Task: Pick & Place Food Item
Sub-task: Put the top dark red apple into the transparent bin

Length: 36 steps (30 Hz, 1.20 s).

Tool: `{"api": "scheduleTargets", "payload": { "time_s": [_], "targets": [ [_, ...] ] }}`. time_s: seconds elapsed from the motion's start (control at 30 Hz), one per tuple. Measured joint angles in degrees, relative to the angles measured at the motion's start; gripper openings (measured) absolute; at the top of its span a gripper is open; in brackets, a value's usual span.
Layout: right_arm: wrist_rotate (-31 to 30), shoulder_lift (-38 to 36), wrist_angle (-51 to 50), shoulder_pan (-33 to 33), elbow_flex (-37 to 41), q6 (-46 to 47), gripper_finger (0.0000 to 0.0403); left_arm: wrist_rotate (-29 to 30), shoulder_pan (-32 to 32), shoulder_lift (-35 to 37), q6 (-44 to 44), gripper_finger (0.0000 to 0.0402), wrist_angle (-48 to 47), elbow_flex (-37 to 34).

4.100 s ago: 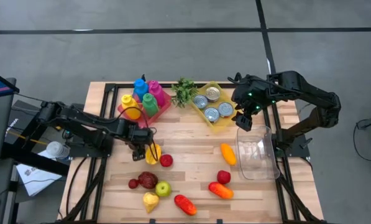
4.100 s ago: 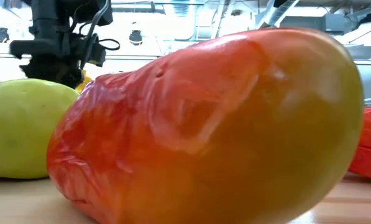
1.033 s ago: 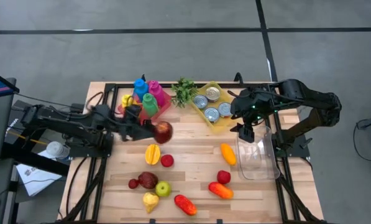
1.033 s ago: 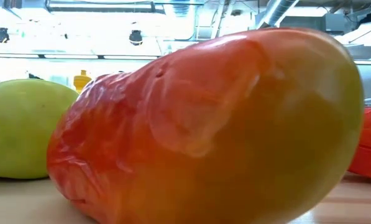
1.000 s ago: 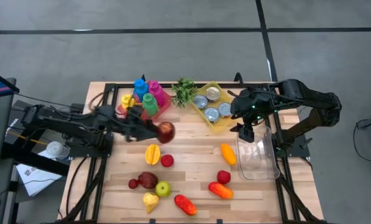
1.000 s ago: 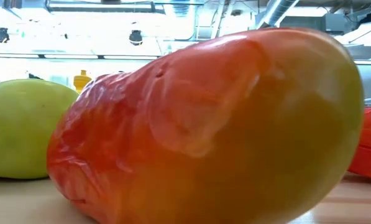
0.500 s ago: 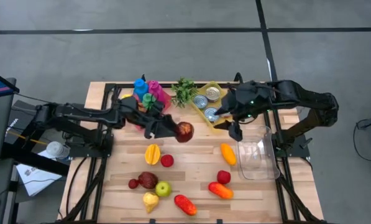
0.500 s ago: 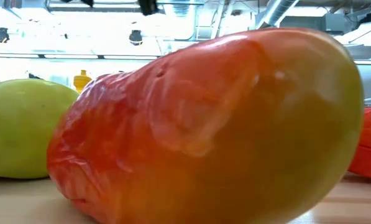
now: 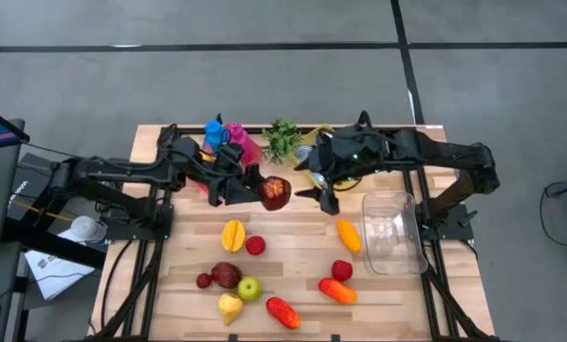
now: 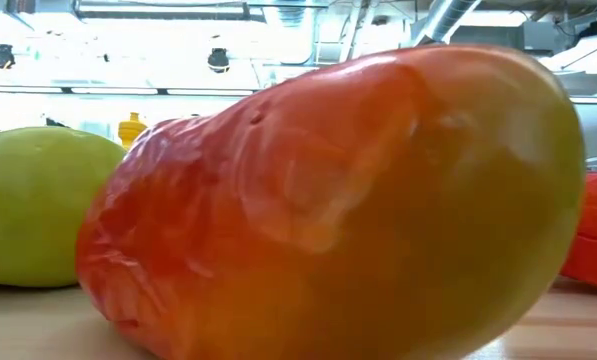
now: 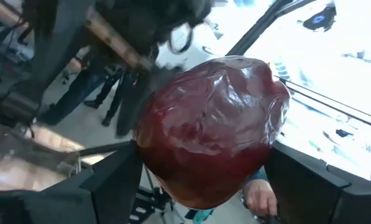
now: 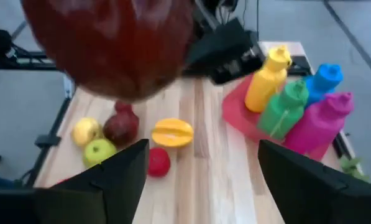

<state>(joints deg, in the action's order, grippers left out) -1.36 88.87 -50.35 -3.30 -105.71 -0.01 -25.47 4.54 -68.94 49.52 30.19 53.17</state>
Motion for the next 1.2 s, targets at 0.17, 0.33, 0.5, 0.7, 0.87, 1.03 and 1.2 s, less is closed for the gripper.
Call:
{"api": "scheduleTargets", "payload": {
  "time_s": [0.17, 0.33, 0.5, 0.7, 0.87, 1.03, 1.2],
  "targets": [
    [0.1, -0.8, 0.6, -0.1, -0.1, -0.9, 0.0301, 0.0, 0.0, 0.9, 0.4, 0.0311, -1.6, -0.1],
    [0.5, -0.8, 1.5, -0.1, 0.1, -4.1, 0.0302, 0.0, 0.0, 1.6, 0.4, 0.0312, -1.7, -0.1],
    [-1.7, -0.9, 7.7, -2.1, 0.1, -13.8, 0.0302, 0.0, 0.0, 1.6, 0.4, 0.0312, -2.7, -0.1],
    [-2.6, -0.5, 7.9, -3.3, 0.1, -13.4, 0.0302, 0.0, 1.6, 1.1, 0.3, 0.0312, -4.0, -0.2],
    [-4.9, -0.5, 9.4, -4.2, 0.1, -14.0, 0.0302, -0.7, 2.8, 1.0, 0.4, 0.0312, -4.4, -0.1],
    [-4.7, -0.5, 10.5, -3.9, 0.1, -15.3, 0.0302, -2.1, 2.9, -0.2, 0.1, 0.0312, -4.7, -0.1],
    [-4.5, -0.5, 11.2, -4.0, 0.1, -15.6, 0.0302, -2.0, 3.3, -1.9, -0.2, 0.0312, -4.7, -0.2]
  ]
}}
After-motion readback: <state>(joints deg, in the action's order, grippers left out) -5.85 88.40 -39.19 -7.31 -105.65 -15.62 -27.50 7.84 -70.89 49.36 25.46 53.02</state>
